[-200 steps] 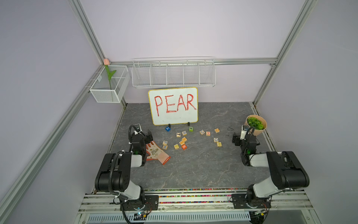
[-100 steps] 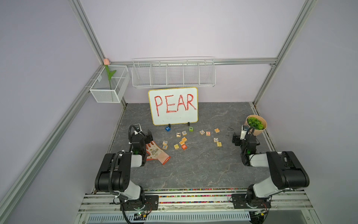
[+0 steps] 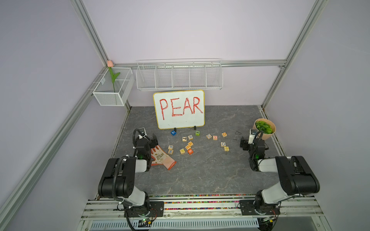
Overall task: Spell the uppercase word “pear” with letter blocks
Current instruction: Move the letter block to the center of the board.
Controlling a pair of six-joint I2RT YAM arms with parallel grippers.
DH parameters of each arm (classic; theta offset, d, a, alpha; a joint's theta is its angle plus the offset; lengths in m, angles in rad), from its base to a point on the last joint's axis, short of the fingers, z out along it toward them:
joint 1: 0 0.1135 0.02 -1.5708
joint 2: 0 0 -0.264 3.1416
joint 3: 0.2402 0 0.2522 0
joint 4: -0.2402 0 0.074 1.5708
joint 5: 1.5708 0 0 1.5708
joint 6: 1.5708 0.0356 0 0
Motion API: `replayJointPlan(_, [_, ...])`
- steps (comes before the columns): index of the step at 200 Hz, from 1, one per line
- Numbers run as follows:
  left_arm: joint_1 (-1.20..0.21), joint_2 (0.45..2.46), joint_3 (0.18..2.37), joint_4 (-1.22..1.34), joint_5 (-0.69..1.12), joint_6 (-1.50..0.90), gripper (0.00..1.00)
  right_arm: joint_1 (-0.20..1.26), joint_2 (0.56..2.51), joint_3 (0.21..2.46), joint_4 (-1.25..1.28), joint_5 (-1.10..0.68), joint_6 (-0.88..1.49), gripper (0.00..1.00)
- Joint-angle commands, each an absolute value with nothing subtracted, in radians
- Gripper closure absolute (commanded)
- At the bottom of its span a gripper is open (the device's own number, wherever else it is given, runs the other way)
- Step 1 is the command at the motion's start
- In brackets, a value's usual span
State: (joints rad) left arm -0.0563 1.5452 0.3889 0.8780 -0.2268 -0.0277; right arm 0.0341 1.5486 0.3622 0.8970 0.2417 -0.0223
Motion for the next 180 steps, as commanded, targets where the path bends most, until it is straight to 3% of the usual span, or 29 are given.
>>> replayJointPlan(1, [-0.053,1.532,0.399,0.883,-0.211,-0.019,0.01,0.031,1.53,0.366,0.919,0.239,-0.02,0.11])
replayJointPlan(41, [-0.062,1.264,0.457,0.559,-0.19,-0.026,0.01,0.058,1.307,0.49,0.502,0.301,0.015,0.11])
replayJointPlan(85, [-0.103,1.013,0.6,0.127,-0.096,-0.297,0.01,0.133,1.075,0.583,0.195,0.206,0.19,0.11])
replayJointPlan(117, [-0.26,0.898,0.621,-0.004,-0.094,-0.511,0.01,0.303,1.023,0.623,0.062,0.103,0.423,0.11])
replayJointPlan(149, [-0.494,0.882,0.574,0.025,-0.138,-0.768,0.01,0.53,1.038,0.641,0.056,0.161,0.549,0.11])
replayJointPlan(180, [-0.7,0.899,0.571,0.056,-0.226,-0.831,0.01,0.656,1.059,0.681,0.027,0.181,0.626,0.11])
